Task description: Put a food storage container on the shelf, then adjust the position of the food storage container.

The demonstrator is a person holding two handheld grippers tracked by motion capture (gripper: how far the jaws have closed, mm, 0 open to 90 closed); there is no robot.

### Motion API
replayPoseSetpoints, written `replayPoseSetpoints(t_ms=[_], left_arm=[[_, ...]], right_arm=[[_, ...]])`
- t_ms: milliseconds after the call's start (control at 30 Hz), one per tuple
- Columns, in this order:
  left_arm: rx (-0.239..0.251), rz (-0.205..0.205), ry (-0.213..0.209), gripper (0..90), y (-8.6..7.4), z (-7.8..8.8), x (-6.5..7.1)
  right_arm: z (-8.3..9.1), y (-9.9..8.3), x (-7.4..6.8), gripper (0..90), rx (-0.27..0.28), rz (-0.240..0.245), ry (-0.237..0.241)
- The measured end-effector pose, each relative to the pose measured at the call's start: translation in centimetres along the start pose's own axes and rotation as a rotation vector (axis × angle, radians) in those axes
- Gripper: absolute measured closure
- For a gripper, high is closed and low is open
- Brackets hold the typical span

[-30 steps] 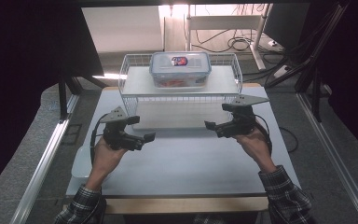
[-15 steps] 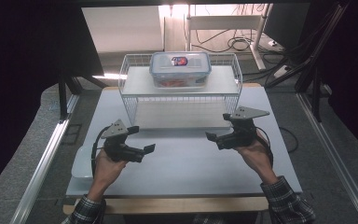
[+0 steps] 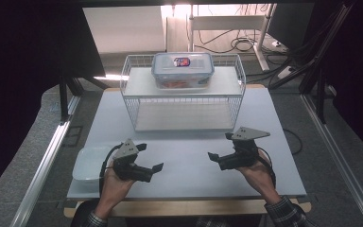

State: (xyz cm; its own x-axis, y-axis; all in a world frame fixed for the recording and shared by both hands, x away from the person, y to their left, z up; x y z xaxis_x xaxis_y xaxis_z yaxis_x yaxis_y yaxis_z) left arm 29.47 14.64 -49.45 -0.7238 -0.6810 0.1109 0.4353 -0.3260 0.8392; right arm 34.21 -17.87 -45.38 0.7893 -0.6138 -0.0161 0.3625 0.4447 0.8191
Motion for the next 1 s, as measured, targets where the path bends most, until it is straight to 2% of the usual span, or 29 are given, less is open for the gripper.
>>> replayPoseSetpoints(t_ms=[100,167,200,233,267,367,500,533,567,633,767,833,867,900,1000], left_arm=[[-0.014,-0.003,0.015,3.0,-0.4,-0.3,-0.1],[-0.043,-0.025,0.039,3.0,-0.8,-0.6,0.0],[-0.056,-0.034,0.050,3.0,-0.9,-0.7,0.0],[-0.077,-0.046,0.054,2.8,-1.2,-1.0,0.2],[-0.077,-0.046,0.054,2.6,-1.2,-1.0,0.2],[-0.140,-0.038,0.042,2.0,-1.4,-1.5,0.3],[-0.127,-0.005,0.033,3.4,-1.0,-1.1,0.2],[-0.117,-0.009,0.043,9.1,-0.8,-0.7,0.1],[-0.113,-0.012,0.053,9.1,-0.7,-0.4,0.0],[-0.114,-0.017,0.080,16.2,-0.6,0.2,-0.4],[-0.119,0.003,0.121,35.1,-0.7,1.7,-1.9],[-0.116,0.022,0.160,44.5,-0.7,2.6,-2.7],[-0.108,0.032,0.181,52.4,-0.7,3.2,-3.2],[-0.103,0.039,0.199,52.4,-0.8,3.6,-3.5],[-0.099,0.083,0.273,65.6,-1.2,5.2,-5.1]], right_arm=[[0.1,-0.6,-0.1,1.7,-0.004,0.008,-0.004],[0.1,-1.8,-0.1,1.8,-0.011,0.012,-0.002],[0.1,-1.8,-0.1,1.8,-0.011,0.012,-0.002],[0.1,-2.6,0.0,1.8,-0.027,0.009,-0.010],[0.1,-2.6,0.0,1.8,-0.027,0.009,-0.010],[-0.1,-3.9,0.5,1.8,-0.058,-0.008,-0.025],[-0.1,-4.5,1.1,1.9,-0.068,-0.018,-0.045],[0.0,-4.5,1.3,2.0,-0.061,-0.026,-0.053],[0.0,-4.5,1.3,2.0,-0.061,-0.026,-0.053],[0.0,-4.5,1.4,2.1,-0.058,-0.028,-0.058],[-0.3,-4.7,1.6,2.2,-0.065,-0.032,-0.062],[-0.4,-4.8,1.6,2.3,-0.068,-0.032,-0.062],[-0.5,-4.9,1.6,2.3,-0.072,-0.033,-0.059],[-0.5,-4.9,1.6,2.3,-0.072,-0.033,-0.059],[-0.8,-5.0,1.6,2.6,-0.083,-0.031,-0.058]])
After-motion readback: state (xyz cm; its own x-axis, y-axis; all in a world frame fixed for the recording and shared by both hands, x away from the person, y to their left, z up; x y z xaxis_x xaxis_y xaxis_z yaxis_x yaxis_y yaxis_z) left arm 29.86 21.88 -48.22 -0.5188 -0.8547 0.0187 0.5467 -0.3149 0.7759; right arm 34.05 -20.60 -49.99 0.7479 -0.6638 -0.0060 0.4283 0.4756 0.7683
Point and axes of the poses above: each handheld gripper's, and its own axes: z roughly backward along the jaws, y roughly out of its top, x roughly to its right, the point moved 3 cm from there along -z, roughly forward along the jaws, and after that the axes turned 5 degrees about -x, right-handed, at the moved point
